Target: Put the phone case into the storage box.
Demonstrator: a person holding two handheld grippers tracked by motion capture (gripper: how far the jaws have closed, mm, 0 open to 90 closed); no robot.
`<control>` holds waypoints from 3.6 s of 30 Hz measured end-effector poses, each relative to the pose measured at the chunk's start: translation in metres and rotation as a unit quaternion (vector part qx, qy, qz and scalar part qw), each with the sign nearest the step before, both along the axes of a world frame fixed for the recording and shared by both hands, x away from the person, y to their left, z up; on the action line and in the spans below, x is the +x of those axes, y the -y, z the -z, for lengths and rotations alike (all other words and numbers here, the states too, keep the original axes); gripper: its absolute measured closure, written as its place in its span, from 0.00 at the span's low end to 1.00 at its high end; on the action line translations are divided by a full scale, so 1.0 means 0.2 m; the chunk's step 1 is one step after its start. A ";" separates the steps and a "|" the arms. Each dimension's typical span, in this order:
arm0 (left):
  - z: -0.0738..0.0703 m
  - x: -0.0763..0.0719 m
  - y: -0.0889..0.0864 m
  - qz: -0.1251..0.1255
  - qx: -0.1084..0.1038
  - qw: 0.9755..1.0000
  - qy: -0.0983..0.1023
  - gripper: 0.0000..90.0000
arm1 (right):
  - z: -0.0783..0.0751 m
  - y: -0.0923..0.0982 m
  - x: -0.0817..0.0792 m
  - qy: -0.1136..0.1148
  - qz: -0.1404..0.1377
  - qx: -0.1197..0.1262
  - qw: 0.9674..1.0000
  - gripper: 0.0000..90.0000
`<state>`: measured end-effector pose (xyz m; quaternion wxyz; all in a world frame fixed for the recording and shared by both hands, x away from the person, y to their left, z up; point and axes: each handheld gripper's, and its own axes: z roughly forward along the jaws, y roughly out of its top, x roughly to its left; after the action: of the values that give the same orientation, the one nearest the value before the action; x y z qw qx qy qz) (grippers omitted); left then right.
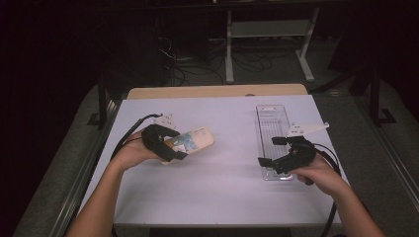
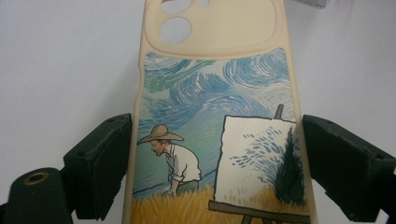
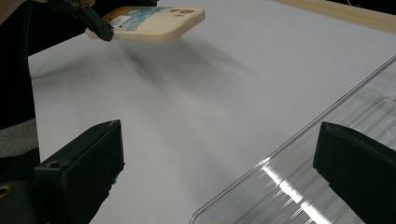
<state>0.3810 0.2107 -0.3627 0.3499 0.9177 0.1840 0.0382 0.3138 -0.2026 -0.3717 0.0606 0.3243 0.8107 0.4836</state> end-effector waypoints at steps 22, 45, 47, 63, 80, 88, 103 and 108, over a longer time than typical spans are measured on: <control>-0.15 0.02 0.07 0.066 0.007 0.998 0.007 0.13 | -0.12 -0.05 0.13 -0.001 -0.066 -0.031 0.997 0.02; -0.20 0.01 0.19 0.133 0.035 0.990 0.011 0.13 | -0.19 -0.13 0.24 -0.011 -0.139 -0.045 0.989 0.01; -0.20 0.01 0.19 0.138 0.037 0.990 0.010 0.13 | -0.19 -0.15 0.24 -0.011 -0.144 -0.046 0.988 0.01; -0.21 0.00 0.28 0.176 0.054 0.983 0.013 0.13 | -0.23 -0.24 0.28 -0.008 -0.179 -0.052 0.982 0.00; -0.22 -0.01 0.35 0.199 0.065 0.978 0.017 0.13 | -0.26 -0.39 0.31 -0.003 -0.222 -0.061 0.973 0.00; -0.22 -0.01 0.38 0.210 0.071 0.975 0.018 0.13 | -0.25 -0.45 0.32 0.002 -0.244 -0.071 0.967 0.00; -0.22 -0.02 0.42 0.218 0.075 0.973 0.019 0.13 | -0.21 -0.55 0.32 0.010 -0.265 -0.086 0.960 0.00; -0.22 -0.03 0.43 0.217 0.071 0.973 0.017 0.13 | -0.20 -0.59 0.32 0.024 -0.275 -0.092 0.957 0.00</control>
<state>0.3757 0.1246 -0.3187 0.2868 0.9575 -0.0288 -0.0100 0.3773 -0.0851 -0.3323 -0.0264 0.0700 0.9078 0.4127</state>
